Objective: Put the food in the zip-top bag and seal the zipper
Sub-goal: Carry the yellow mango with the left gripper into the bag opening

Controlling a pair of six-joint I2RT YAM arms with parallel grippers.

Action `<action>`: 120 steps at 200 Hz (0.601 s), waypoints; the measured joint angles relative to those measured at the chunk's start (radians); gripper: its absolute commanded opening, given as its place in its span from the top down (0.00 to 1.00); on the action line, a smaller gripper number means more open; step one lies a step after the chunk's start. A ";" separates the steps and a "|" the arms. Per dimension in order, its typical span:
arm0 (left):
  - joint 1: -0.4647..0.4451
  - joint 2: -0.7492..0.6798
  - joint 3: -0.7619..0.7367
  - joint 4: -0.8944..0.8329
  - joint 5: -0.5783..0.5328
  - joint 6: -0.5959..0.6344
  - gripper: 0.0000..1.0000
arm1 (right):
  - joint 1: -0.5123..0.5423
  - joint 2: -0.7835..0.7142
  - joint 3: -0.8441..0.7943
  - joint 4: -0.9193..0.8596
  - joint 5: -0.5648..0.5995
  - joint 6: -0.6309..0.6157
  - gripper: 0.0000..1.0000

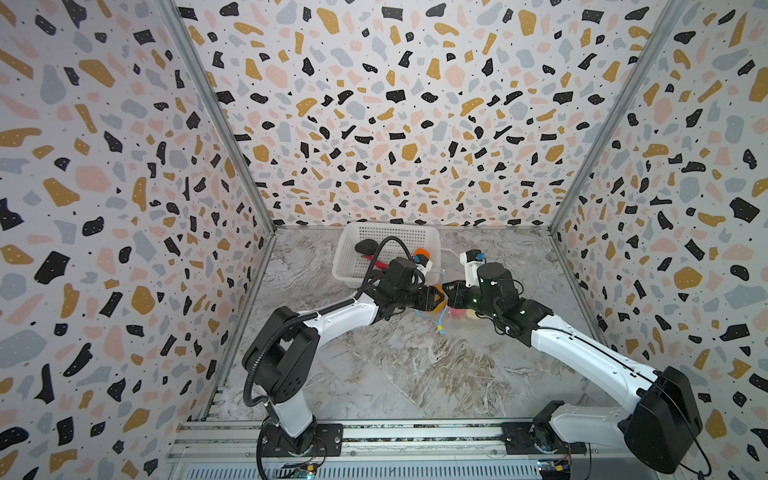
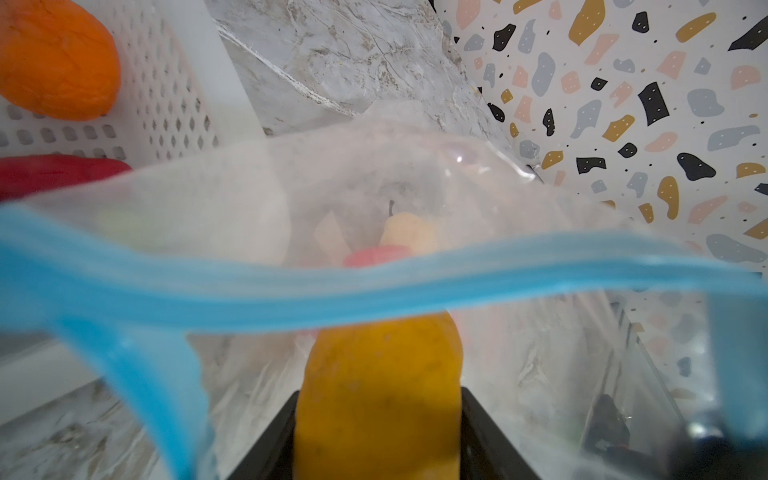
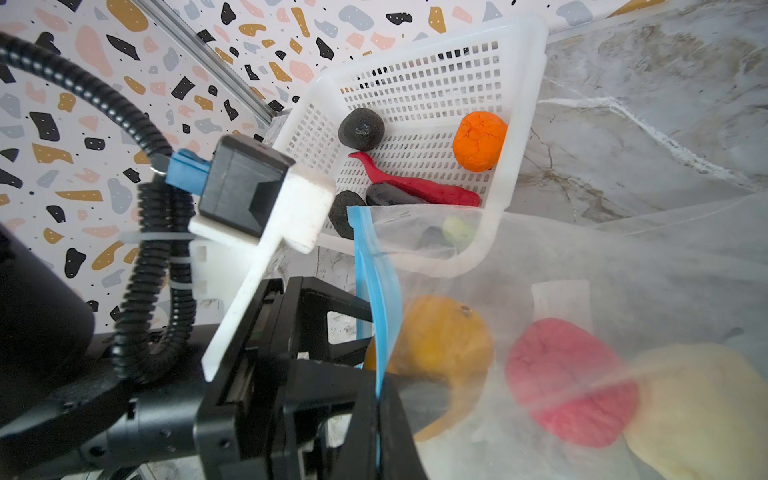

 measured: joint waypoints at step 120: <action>0.000 0.012 0.014 -0.014 -0.011 0.016 0.31 | 0.000 0.000 0.006 -0.017 0.001 0.000 1.00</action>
